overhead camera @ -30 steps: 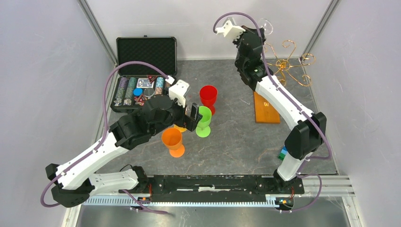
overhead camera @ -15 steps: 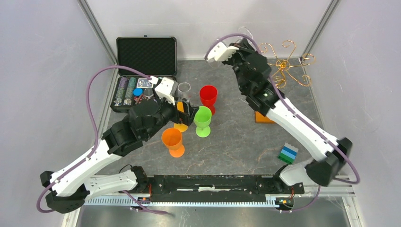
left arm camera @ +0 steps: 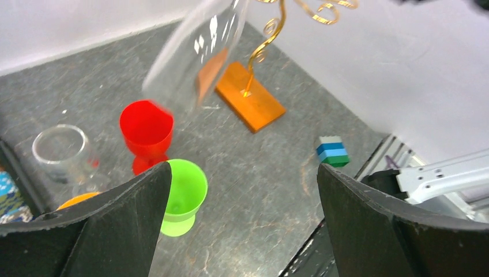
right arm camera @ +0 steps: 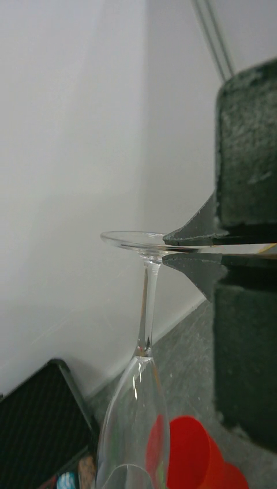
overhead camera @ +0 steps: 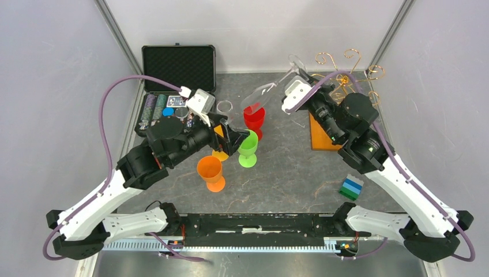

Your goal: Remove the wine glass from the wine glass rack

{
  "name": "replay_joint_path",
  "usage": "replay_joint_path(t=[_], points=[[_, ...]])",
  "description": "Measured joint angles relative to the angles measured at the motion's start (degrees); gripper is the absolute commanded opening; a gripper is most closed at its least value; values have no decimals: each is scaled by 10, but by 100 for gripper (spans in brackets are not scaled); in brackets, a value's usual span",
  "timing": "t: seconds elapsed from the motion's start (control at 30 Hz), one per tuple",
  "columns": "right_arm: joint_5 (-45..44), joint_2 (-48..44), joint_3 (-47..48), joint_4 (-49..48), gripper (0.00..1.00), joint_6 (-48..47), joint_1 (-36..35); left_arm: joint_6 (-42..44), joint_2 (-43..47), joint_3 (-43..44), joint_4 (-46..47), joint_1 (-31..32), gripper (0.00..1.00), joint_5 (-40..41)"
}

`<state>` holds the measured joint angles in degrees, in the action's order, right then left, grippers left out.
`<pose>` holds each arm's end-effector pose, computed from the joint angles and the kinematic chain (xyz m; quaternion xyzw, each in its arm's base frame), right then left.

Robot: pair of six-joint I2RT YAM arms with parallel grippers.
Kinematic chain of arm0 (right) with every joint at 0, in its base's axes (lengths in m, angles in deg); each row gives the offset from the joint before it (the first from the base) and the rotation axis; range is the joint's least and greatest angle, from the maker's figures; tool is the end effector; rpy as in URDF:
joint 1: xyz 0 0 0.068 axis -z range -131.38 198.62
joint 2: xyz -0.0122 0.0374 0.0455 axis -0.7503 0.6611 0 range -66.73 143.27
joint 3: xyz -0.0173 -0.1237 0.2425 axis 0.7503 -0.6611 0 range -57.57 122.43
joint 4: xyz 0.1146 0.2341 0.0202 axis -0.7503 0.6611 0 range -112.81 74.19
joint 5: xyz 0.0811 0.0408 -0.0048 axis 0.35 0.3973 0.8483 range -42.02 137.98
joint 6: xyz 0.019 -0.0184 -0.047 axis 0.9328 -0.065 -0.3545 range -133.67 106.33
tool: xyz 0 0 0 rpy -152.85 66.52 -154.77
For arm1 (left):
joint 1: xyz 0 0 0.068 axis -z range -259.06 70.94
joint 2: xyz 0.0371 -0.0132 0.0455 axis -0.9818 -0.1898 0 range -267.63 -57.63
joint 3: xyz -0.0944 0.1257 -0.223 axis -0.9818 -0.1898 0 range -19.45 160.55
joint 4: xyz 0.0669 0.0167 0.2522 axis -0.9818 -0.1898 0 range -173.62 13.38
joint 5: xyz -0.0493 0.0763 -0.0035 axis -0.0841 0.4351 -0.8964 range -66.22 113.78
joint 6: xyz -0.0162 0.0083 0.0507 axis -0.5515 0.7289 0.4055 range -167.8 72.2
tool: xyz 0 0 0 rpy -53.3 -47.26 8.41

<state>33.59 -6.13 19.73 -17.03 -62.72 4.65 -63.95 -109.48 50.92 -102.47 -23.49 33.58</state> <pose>0.1604 0.1425 0.4919 -0.3919 0.5047 -0.1136 0.7608 0.1058 -0.1436 0.4419 0.1992 0.7234 -0.3334 0.5709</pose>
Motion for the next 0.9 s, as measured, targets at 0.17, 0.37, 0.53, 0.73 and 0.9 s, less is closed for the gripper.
replay_joint_path(t=[0.17, 0.37, 0.53, 0.73, 0.9], points=[[35, -18, -19, 60, 0, 14, -15, -1, -19, 52, 0, 0, 100, -31], [78, -26, -20, 126, 0, 26, -22, -1, -86, 125, -9, 0, 85, -62], [146, -56, -21, 153, 0, 50, -24, 0, -148, 157, -22, -1, 82, -86], [217, -92, -22, 148, 0, 90, -25, 14, -214, 219, -68, -29, 73, -169], [260, -108, -35, 135, 0, 116, -25, 11, -223, 226, -70, -75, 55, -285]])
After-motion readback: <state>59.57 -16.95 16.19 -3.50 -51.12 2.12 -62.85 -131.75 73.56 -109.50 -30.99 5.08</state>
